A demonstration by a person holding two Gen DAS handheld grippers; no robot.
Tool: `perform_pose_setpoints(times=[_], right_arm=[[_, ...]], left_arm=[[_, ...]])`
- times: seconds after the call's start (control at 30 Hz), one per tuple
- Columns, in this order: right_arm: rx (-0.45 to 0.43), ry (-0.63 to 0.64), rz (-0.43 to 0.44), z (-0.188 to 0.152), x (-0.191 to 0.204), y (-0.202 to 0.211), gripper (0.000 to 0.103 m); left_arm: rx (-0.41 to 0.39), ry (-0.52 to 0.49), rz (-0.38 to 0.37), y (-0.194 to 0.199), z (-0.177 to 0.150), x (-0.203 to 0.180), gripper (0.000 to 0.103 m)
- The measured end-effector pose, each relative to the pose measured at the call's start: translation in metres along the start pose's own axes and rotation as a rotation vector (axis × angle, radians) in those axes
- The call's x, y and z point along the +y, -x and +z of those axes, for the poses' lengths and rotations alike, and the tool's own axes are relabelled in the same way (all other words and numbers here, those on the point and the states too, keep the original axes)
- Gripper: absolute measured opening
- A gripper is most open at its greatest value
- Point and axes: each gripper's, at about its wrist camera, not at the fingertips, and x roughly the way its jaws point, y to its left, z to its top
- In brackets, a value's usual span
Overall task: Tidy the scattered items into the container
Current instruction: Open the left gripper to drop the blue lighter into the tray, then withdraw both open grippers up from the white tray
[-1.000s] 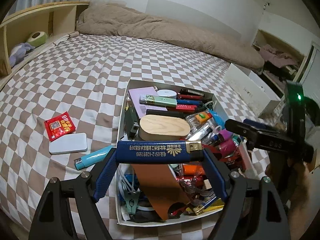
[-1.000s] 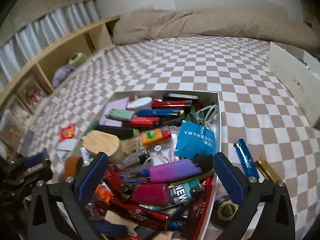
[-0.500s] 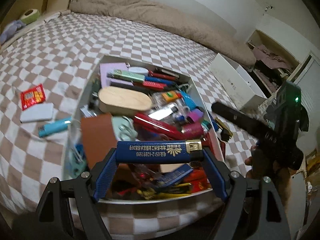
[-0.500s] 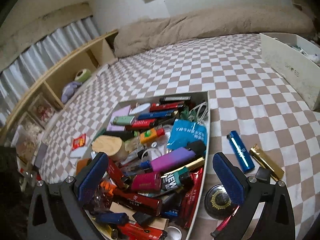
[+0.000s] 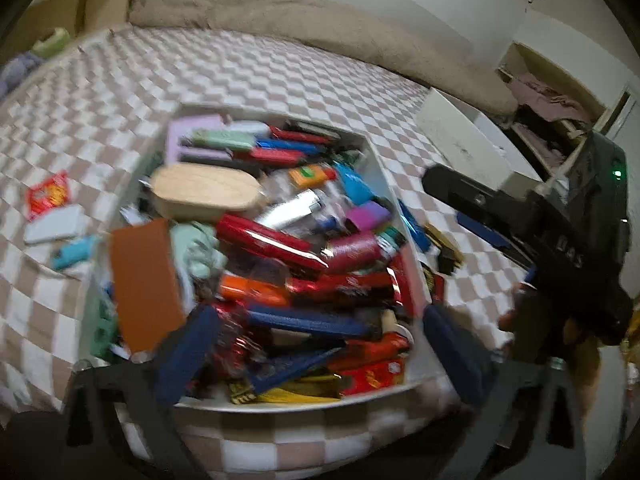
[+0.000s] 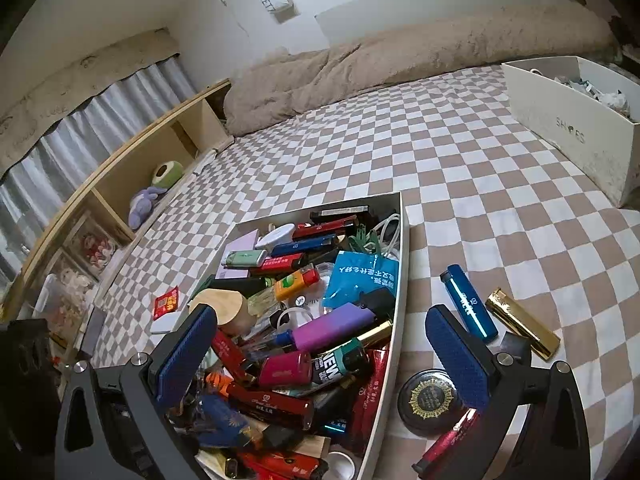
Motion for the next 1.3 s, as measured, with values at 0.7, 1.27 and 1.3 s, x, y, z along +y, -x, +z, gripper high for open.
perform_pose_setpoints(times=[0.7, 1.27, 1.3], right_arm=[[-0.034, 0.033, -0.01, -0.008, 0.021, 0.02, 0.103], [-0.019, 0.14, -0.159, -0.037, 0.066, 0.05, 0.103], [-0.018, 0.147, -0.164, -0.038, 0.068, 0.052, 0.103]], left_arm=[[-0.067, -0.065, 0.066, 0.027, 0.008, 0.024, 0.103], [-0.136, -0.082, 0.05, 0.063, 0.018, 0.058, 0.103], [-0.14, -0.084, 0.049, 0.065, 0.018, 0.06, 0.103]])
